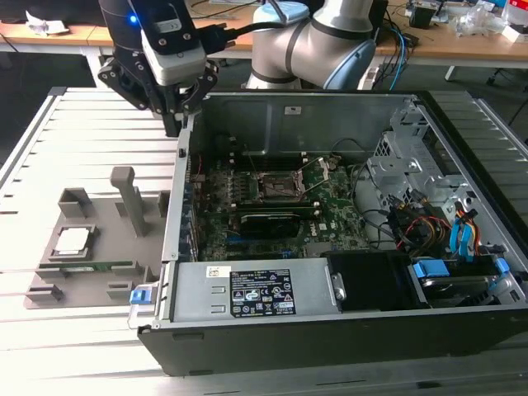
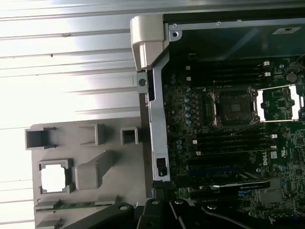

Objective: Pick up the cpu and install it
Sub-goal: 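Reach for the cpu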

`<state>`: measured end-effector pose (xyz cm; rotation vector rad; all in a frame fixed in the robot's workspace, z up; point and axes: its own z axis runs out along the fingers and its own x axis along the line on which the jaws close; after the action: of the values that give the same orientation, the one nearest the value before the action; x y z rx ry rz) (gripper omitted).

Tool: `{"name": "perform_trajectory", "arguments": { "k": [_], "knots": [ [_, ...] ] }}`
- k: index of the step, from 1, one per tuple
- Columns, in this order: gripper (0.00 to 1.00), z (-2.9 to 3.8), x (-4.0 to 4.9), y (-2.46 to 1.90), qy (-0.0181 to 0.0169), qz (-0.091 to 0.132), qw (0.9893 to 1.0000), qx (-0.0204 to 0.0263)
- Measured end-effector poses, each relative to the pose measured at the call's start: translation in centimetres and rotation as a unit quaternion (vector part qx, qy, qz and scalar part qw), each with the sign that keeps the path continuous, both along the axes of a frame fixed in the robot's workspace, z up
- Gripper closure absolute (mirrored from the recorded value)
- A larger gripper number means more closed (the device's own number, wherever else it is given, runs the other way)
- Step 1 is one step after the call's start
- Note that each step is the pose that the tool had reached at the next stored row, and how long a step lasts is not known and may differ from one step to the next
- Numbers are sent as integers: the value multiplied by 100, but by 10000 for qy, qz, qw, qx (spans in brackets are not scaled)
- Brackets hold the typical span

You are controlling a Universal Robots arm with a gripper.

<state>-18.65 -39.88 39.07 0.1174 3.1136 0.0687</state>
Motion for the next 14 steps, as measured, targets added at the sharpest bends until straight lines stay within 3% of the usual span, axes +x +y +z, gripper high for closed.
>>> {"name": "perform_trajectory", "arguments": {
  "k": [5,14],
  "knots": [
    [89,-2,-38,0,0,-7,10000,0],
    [89,-5,-286,0,0,-7,10000,0]
  ]
}}
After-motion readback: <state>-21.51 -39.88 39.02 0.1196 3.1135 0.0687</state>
